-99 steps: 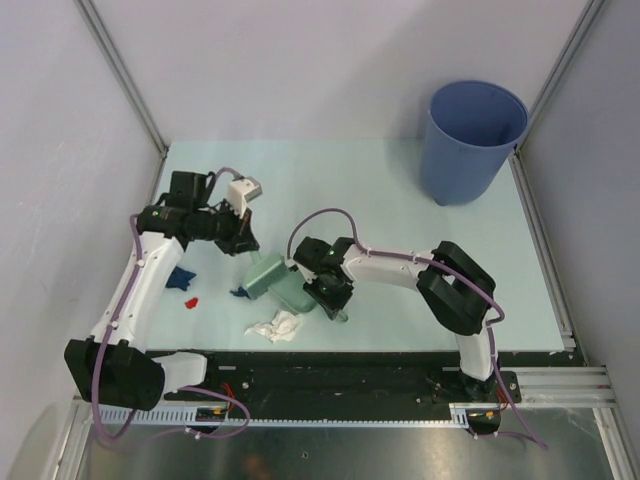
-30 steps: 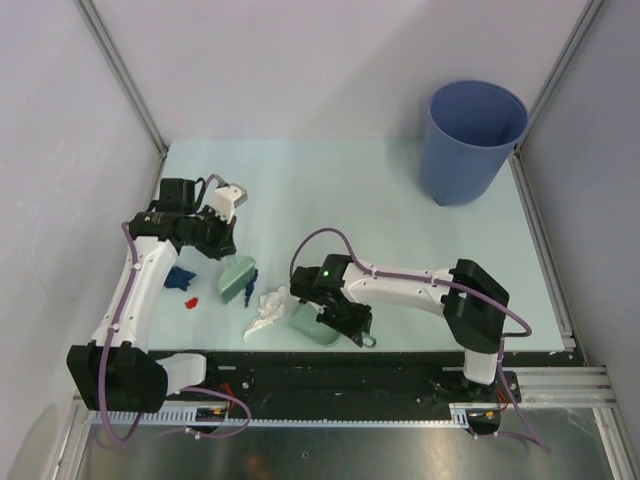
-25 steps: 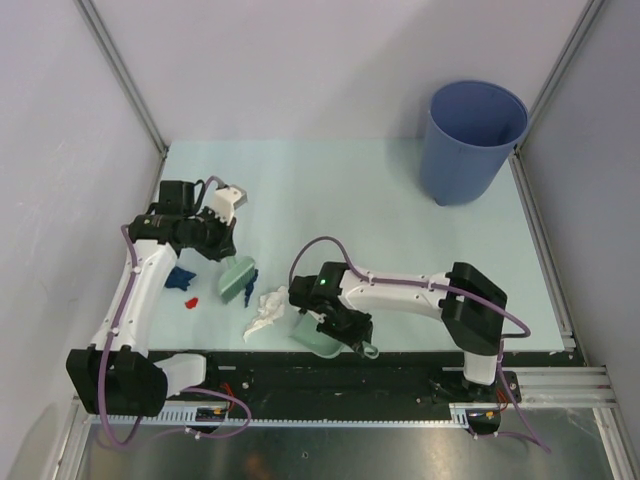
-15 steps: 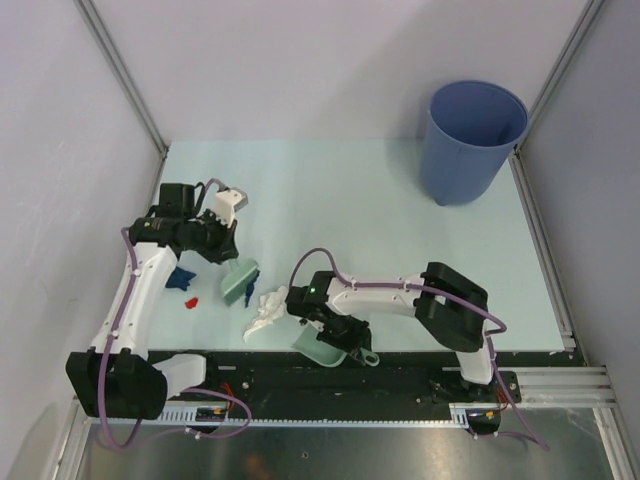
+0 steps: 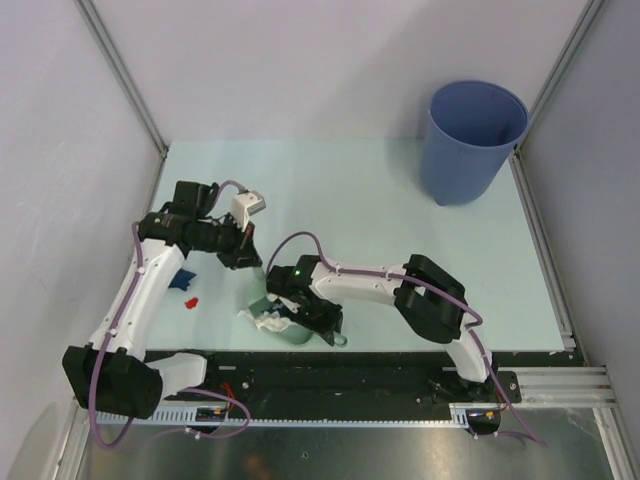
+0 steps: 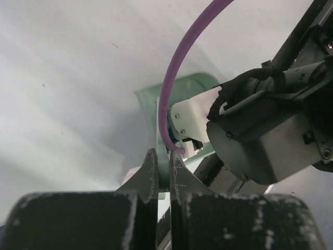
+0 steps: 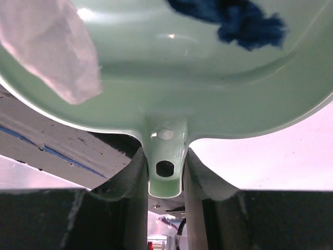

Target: Sweep away the paper scraps from the table

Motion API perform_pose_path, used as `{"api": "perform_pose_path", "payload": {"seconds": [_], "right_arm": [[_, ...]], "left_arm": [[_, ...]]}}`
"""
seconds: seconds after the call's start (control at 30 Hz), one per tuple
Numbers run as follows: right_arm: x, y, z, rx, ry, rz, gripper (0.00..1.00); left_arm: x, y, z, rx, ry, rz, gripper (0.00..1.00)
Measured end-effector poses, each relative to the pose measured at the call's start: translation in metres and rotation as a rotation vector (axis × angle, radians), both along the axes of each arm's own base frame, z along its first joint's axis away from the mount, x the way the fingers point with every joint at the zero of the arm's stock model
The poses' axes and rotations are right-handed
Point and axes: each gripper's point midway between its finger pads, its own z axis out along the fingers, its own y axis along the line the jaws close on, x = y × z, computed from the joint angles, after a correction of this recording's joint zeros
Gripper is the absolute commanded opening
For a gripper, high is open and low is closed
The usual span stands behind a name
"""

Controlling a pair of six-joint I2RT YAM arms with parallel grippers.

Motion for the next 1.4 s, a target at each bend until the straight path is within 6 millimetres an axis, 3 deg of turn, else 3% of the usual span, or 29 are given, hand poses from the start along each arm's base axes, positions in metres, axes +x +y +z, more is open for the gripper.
{"api": "perform_pose_path", "payload": {"seconds": [0.23,0.6,0.73,0.93,1.17,1.4], "right_arm": [[0.014,0.005,-0.001,0.080,-0.003,-0.042,0.00],[0.004,0.004,0.000,0.134,0.020,-0.031,0.00],[0.004,0.004,0.002,0.140,0.019,-0.030,0.00],[0.010,-0.001,0.019,0.161,-0.010,-0.043,0.00],[0.030,-0.013,0.053,0.185,-0.065,-0.088,0.00],[0.050,-0.027,0.076,0.189,-0.110,-0.142,0.00]], "left_arm": [[0.017,0.006,0.027,0.028,-0.085,0.030,0.00],[0.061,0.017,0.067,0.054,-0.212,0.096,0.00],[0.081,0.031,0.086,0.053,-0.272,0.158,0.00],[0.101,0.078,0.075,0.116,-0.273,0.310,0.00],[0.094,0.116,0.041,0.208,-0.215,0.397,0.00],[0.088,0.134,0.049,0.280,-0.274,0.433,0.00]]}}
